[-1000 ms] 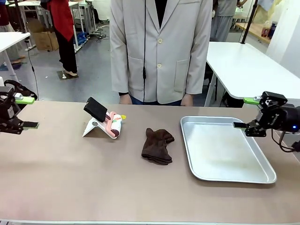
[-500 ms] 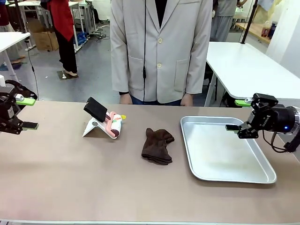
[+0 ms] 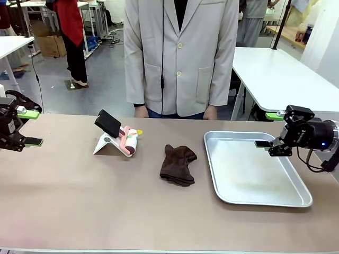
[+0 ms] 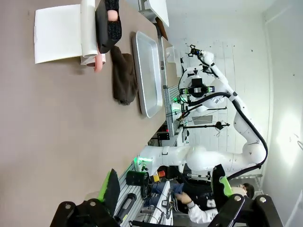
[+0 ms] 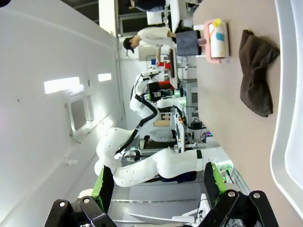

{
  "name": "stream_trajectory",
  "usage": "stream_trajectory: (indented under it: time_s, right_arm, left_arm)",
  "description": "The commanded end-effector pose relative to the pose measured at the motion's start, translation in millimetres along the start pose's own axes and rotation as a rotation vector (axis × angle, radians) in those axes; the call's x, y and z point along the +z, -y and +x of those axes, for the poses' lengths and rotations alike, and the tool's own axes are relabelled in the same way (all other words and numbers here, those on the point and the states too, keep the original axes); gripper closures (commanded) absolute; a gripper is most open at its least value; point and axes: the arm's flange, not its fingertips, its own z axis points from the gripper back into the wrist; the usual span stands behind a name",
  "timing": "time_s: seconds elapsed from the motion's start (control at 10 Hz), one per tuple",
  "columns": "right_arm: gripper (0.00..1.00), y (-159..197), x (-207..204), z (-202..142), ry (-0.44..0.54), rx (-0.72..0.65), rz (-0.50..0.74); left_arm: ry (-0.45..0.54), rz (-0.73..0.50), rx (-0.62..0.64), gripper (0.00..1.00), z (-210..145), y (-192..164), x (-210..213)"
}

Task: Clean the surface of the table.
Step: Return the Lint Roller and towel to their original positions.

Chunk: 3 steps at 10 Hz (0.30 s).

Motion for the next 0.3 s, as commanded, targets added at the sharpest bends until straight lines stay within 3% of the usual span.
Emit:
stream_trajectory:
  time_s: [0.0,0.2]
  right_arm:
    - [0.00,-1.6,-0.4,-1.4,-0.003,0.004,0.010]
    - [0.00,-1.6,-0.4,-1.4,-0.003,0.004,0.010]
  left_arm:
    - [-0.007,-0.005,0.009,0.00,-5.1,1.4,0.0]
    - [-0.007,-0.005,0.009,0.00,-5.1,1.4,0.0]
